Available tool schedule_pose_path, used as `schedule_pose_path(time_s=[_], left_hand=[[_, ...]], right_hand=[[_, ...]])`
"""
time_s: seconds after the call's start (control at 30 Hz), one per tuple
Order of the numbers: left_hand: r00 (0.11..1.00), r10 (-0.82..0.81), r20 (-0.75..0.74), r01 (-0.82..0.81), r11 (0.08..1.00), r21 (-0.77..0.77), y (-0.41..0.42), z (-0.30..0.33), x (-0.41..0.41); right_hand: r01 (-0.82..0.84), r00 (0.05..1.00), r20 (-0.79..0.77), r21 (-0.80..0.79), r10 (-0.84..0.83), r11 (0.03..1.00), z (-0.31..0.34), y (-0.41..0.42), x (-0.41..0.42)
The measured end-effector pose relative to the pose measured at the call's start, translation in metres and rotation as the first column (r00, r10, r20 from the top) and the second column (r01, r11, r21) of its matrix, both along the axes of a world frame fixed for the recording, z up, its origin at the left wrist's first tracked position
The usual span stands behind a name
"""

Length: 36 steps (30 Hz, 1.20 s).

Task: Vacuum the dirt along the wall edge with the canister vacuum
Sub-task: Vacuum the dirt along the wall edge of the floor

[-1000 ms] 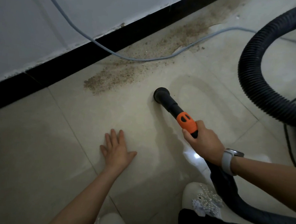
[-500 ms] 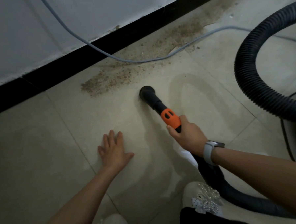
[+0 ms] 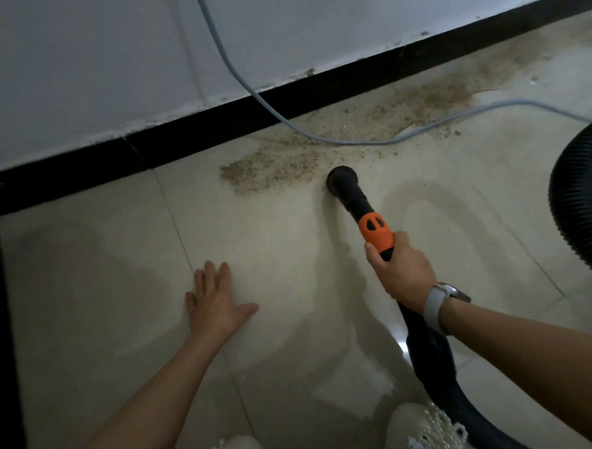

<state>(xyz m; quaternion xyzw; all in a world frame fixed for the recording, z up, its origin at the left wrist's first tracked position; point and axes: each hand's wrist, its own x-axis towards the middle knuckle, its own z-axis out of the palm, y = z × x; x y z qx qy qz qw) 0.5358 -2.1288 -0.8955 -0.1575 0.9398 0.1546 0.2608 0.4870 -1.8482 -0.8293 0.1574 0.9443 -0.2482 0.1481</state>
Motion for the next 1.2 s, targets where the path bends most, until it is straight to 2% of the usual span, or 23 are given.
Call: schedule_pose_path(time_s=[0.1,0.3,0.43,0.57,0.73,0.87,0.97,1.2], left_hand=[[1.0,-0.003,0.003,0.003,1.0,0.011,-0.003,-0.002,-0.001],[1.0,0.016,-0.015,-0.016,1.0,-0.006,-0.007,-0.006,0.004],[0.999,0.028,-0.019,-0.029,0.999,-0.014,-0.006,-0.006,0.007],[1.0,0.023,-0.012,-0.023,1.0,-0.01,-0.009,-0.006,0.007],[1.0,0.021,-0.02,-0.022,1.0,-0.009,-0.009,-0.009,0.008],[1.0,0.018,-0.011,-0.018,1.0,-0.017,-0.007,-0.009,0.007],[1.0,0.022,-0.004,-0.022,1.0,-0.011,-0.007,-0.006,0.006],[1.0,0.026,-0.005,-0.026,1.0,0.001,-0.007,-0.003,0.007]], right_hand=[[-0.031,0.999,0.012,-0.041,0.031,0.999,0.003,-0.008,-0.005],[-0.354,0.935,-0.014,-0.007,0.354,0.935,0.0,-0.08,0.013],[-0.479,0.877,0.013,-0.044,0.48,0.877,-0.001,-0.117,0.013],[-0.435,0.897,0.048,-0.087,0.44,0.896,0.0,-0.112,-0.005],[-0.21,0.976,0.045,-0.076,0.214,0.975,0.002,-0.061,-0.025],[-0.079,0.997,0.016,-0.062,0.081,0.995,0.007,-0.032,-0.031],[-0.12,0.993,0.01,-0.084,0.121,0.989,0.013,-0.041,-0.027],[-0.405,0.911,0.061,-0.044,0.407,0.913,0.015,-0.081,0.02]])
